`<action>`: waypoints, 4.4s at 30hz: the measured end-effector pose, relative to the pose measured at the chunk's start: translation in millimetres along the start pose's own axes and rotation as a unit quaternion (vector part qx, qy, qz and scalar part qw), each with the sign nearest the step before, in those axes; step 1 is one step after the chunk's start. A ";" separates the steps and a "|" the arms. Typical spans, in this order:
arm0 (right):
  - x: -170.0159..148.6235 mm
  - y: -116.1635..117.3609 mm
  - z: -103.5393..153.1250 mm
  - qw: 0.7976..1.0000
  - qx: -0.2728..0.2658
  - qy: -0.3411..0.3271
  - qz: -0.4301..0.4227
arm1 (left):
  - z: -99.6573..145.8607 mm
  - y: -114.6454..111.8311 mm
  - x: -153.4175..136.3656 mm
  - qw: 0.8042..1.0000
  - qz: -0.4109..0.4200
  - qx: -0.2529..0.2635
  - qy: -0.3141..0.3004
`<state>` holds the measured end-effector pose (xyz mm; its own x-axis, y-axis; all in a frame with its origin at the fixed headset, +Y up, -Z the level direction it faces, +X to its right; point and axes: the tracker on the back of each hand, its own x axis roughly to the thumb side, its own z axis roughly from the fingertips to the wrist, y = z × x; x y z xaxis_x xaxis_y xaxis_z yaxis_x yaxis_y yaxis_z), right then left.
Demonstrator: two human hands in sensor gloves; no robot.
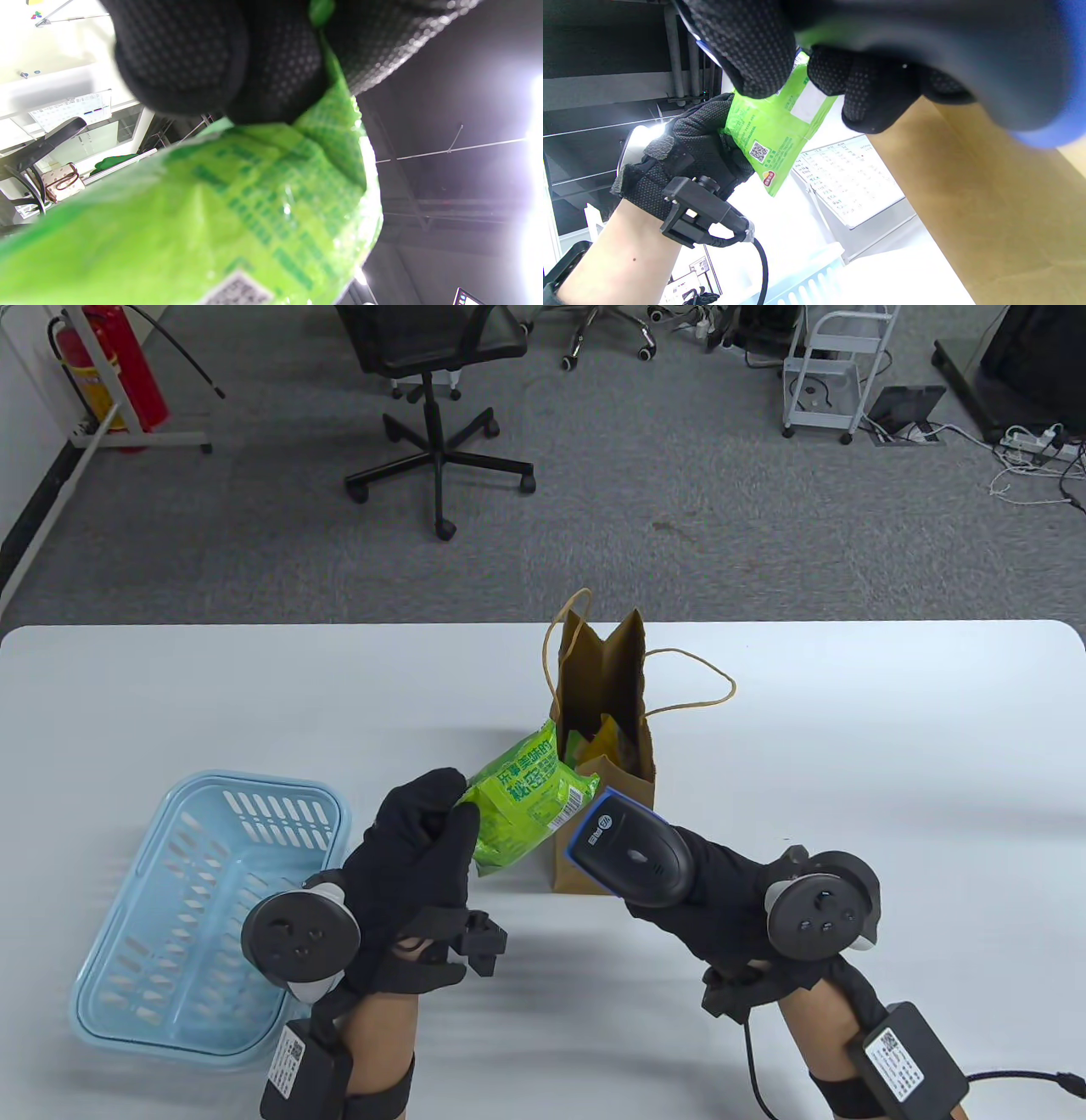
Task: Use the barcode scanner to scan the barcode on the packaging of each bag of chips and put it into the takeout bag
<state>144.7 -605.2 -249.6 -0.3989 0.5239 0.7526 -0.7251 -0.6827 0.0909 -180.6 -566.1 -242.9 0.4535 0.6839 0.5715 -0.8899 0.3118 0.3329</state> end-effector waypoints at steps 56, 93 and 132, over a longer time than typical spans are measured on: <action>-37.5 -84.8 31.4 0.980 -0.165 0.073 -0.084 | -85.1 -70.7 48.4 0.962 -0.243 -0.068 0.101; -76.5 -104.0 56.0 0.945 -0.232 0.213 0.091 | 34.7 -80.9 -111.9 0.912 -0.290 -0.274 0.092; -207.9 -52.2 113.9 0.747 0.052 0.598 0.285 | 41.9 -92.3 -123.5 0.888 -0.298 -0.330 0.121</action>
<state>329.4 -736.5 -336.5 -0.8882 0.1705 -0.4265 -0.2225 -0.9721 0.0747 -152.5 -707.0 -312.7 0.9006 0.3644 0.2371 -0.3669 0.9296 -0.0354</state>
